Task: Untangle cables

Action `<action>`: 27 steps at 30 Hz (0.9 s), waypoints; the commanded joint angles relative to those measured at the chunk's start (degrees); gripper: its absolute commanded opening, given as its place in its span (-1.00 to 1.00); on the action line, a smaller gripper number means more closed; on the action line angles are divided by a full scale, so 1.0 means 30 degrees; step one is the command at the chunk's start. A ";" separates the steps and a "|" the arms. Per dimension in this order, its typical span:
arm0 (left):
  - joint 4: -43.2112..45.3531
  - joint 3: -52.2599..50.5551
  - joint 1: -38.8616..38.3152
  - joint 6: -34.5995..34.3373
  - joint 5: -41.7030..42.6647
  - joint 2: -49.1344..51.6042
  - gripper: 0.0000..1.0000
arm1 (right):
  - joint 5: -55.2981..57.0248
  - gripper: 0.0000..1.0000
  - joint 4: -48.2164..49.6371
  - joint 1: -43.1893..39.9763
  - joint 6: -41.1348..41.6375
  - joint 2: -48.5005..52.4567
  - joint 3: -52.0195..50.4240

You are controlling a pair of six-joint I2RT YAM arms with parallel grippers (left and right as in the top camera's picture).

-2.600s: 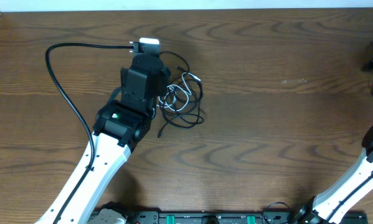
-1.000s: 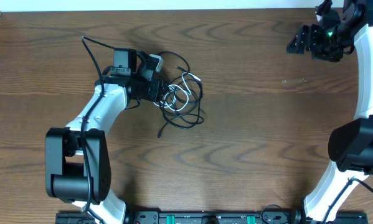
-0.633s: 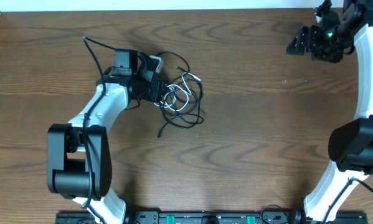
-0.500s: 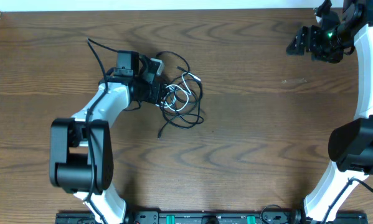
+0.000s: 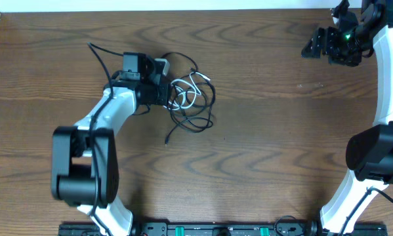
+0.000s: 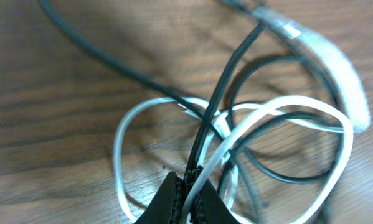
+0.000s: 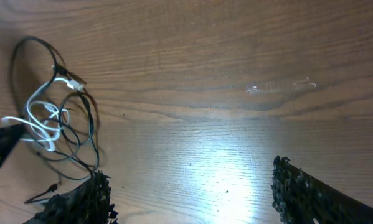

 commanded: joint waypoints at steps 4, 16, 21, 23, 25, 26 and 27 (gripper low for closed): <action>-0.0379 0.0350 0.0022 -0.3308 -0.0095 -0.5005 -0.85 | -0.0138 0.61 -0.0117 0.0189 -0.0306 0.0007 -0.0087; -0.1377 0.0350 -0.0044 -0.5807 -0.0087 -0.9551 -0.85 | -0.0240 0.60 -0.0182 0.2390 -0.0787 0.0007 -0.0095; -0.0029 0.0430 -0.0044 -0.6943 -0.0095 -1.1067 -0.85 | -0.1574 0.60 0.0102 0.3388 -0.0794 0.0007 -0.0102; 0.0583 0.0474 -0.0044 -0.7424 -0.0095 -1.1737 -0.85 | -0.2025 0.60 0.0299 0.3810 -0.0794 0.0007 -0.0109; 0.1122 0.0474 -0.0044 -0.7803 -0.0087 -1.2495 -0.85 | -0.2463 0.60 0.0619 0.4262 -0.0794 0.0007 -0.0168; 0.1282 0.0481 -0.0044 -0.7949 -0.0087 -1.2808 -0.85 | -0.2688 0.60 0.0809 0.4481 -0.0787 0.0007 -0.0226; 0.1370 0.0474 -0.0044 -0.8109 -0.0087 -1.3114 -0.85 | -0.2900 0.60 0.1005 0.4714 -0.0787 0.0015 -0.0270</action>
